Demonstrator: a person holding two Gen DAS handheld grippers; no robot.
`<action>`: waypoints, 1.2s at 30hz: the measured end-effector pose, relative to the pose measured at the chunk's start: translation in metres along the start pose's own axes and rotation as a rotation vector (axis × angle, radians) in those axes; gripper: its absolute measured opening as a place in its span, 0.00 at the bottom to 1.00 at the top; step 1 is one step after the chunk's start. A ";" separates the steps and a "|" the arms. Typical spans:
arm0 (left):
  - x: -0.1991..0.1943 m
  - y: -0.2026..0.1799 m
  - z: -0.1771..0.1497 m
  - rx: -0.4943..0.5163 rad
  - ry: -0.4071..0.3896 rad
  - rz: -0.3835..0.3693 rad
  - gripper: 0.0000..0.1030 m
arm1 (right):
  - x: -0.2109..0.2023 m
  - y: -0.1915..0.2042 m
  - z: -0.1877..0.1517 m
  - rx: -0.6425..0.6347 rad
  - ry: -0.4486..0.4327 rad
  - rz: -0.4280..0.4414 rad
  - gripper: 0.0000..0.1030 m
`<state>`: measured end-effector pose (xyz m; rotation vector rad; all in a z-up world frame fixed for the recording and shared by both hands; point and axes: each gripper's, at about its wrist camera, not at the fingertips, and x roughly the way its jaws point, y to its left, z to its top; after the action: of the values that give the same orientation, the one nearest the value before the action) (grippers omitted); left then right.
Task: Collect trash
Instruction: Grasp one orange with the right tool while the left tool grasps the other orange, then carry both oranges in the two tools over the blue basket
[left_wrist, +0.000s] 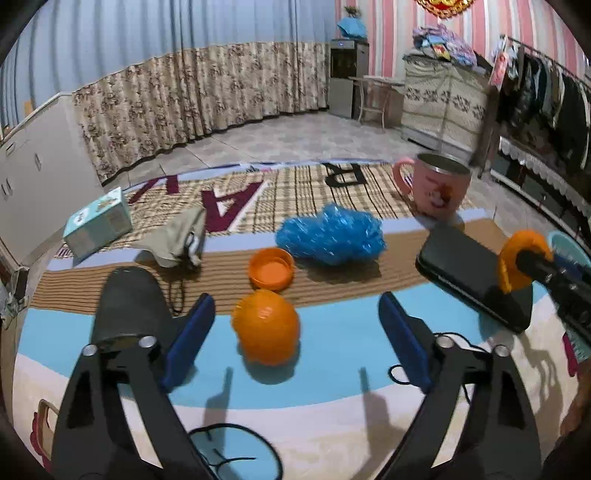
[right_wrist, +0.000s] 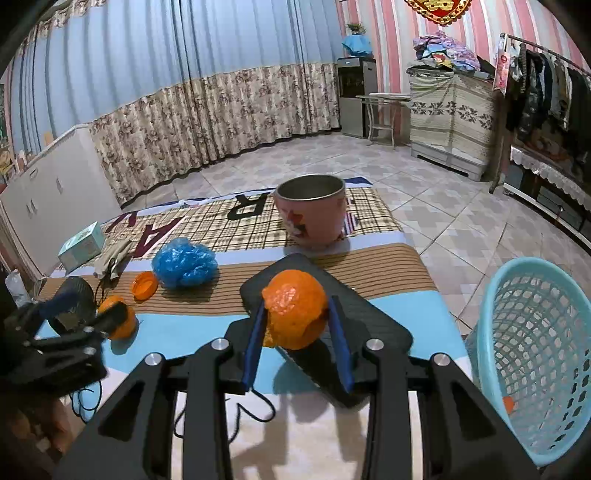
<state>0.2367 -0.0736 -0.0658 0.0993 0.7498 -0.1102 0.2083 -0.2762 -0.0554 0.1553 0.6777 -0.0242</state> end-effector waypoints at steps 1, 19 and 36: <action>0.003 -0.002 -0.001 0.004 0.006 0.006 0.79 | 0.000 -0.001 -0.001 0.006 0.002 0.004 0.33; 0.038 0.018 -0.008 -0.058 0.103 0.065 0.50 | 0.008 0.008 -0.006 0.008 0.022 0.042 0.33; 0.010 0.017 0.008 -0.085 0.062 -0.053 0.39 | 0.008 0.015 -0.009 -0.031 0.028 0.025 0.33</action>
<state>0.2517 -0.0589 -0.0663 0.0016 0.8182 -0.1264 0.2102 -0.2598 -0.0659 0.1341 0.7041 0.0124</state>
